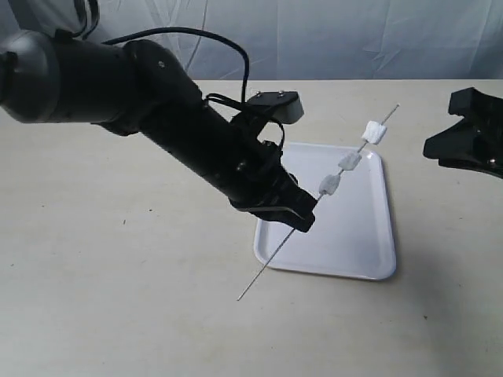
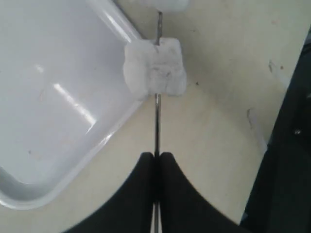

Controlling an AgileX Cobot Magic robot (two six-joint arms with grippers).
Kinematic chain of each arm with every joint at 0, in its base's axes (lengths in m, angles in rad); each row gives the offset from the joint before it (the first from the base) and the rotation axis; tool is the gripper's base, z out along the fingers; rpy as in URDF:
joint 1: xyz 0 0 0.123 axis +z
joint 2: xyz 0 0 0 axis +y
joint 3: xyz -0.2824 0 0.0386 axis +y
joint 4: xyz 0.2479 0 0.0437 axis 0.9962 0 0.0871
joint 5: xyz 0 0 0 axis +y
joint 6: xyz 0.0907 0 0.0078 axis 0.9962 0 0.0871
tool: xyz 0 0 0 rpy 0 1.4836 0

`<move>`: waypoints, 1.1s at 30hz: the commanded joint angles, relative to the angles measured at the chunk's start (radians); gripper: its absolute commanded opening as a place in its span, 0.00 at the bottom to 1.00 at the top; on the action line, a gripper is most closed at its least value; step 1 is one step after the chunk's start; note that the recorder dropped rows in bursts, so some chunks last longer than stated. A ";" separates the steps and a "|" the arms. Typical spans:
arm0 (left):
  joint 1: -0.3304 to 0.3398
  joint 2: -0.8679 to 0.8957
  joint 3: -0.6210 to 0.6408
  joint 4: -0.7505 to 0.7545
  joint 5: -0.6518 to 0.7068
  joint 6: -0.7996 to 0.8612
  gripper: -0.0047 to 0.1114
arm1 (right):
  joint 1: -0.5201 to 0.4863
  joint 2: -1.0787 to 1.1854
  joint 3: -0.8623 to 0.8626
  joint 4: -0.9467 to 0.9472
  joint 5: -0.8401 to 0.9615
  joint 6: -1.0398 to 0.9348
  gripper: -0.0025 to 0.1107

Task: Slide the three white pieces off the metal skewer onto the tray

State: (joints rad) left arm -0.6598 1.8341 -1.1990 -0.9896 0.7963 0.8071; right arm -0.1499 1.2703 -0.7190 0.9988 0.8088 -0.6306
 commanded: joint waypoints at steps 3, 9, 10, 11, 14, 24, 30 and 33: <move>0.031 -0.027 0.071 -0.296 0.019 0.226 0.04 | -0.018 -0.009 -0.003 0.144 0.098 -0.125 0.36; 0.031 -0.025 0.113 -0.450 0.075 0.337 0.04 | -0.018 -0.009 -0.003 0.267 0.167 -0.262 0.36; 0.031 -0.025 0.117 -0.447 0.077 0.337 0.04 | -0.018 -0.009 -0.003 0.265 0.167 -0.274 0.36; 0.031 -0.025 0.119 -0.444 0.084 0.333 0.04 | -0.018 -0.009 -0.003 0.265 0.167 -0.291 0.36; 0.031 -0.025 0.123 -0.436 0.102 0.318 0.04 | -0.018 -0.009 -0.003 0.289 0.167 -0.302 0.36; 0.031 -0.025 0.132 -0.477 0.111 0.310 0.04 | -0.018 -0.009 -0.003 0.336 0.146 -0.338 0.36; 0.029 -0.025 0.132 -0.518 0.136 0.318 0.04 | -0.018 -0.004 -0.003 0.340 0.108 -0.338 0.36; 0.029 -0.025 0.132 -0.529 0.163 0.318 0.04 | -0.018 0.011 -0.003 0.340 0.111 -0.345 0.36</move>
State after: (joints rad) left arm -0.6308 1.8186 -1.0728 -1.4905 0.9294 1.1215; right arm -0.1609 1.2704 -0.7190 1.3297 0.9291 -0.9588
